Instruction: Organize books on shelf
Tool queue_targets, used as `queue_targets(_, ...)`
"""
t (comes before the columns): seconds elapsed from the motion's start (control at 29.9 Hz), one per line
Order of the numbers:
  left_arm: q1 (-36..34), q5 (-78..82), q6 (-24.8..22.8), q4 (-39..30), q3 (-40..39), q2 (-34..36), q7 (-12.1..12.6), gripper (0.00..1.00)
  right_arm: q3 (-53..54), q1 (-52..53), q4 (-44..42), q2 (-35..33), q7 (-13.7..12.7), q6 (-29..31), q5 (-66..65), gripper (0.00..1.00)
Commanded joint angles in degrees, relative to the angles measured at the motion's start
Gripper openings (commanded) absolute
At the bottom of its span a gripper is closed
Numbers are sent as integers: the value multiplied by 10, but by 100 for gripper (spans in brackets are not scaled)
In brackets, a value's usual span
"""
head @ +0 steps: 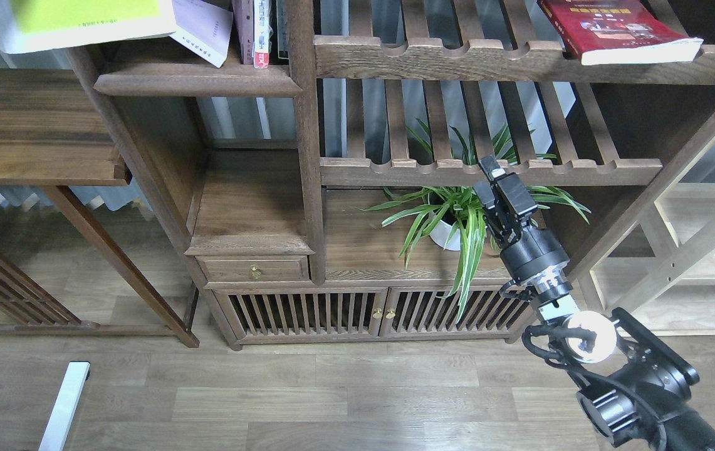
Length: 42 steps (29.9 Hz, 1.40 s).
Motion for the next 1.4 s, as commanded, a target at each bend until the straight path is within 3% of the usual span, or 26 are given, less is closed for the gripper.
queue_targets(0.0,-1,5,0,0,2,-10,-13,0,-9,3,-1,0,0,0,-1,82)
queue_targets(0.3,-3,43,31,-1,1,-23,-30,0,-10,4,0,10,0,0,-11,82)
queue_targets(0.43,-9,64,73,-10,3,-25,-31,0,-22,3,0,12,0,0,-25,82)
queue_targets(0.7,-99,120,159,6,29,-51,-27,1,-31,-1,2,9,0,0,-51,83)
queue_targets(1.0,-143,173,231,11,91,-102,-29,1,-27,-5,2,-66,-1,0,-55,83)
queue_targets(1.24,-146,254,308,14,92,-181,-37,1,-3,-23,1,-97,0,0,-52,83)
queue_targets(1.37,-146,291,398,9,93,-233,-63,1,9,-35,1,-105,0,0,-52,83)
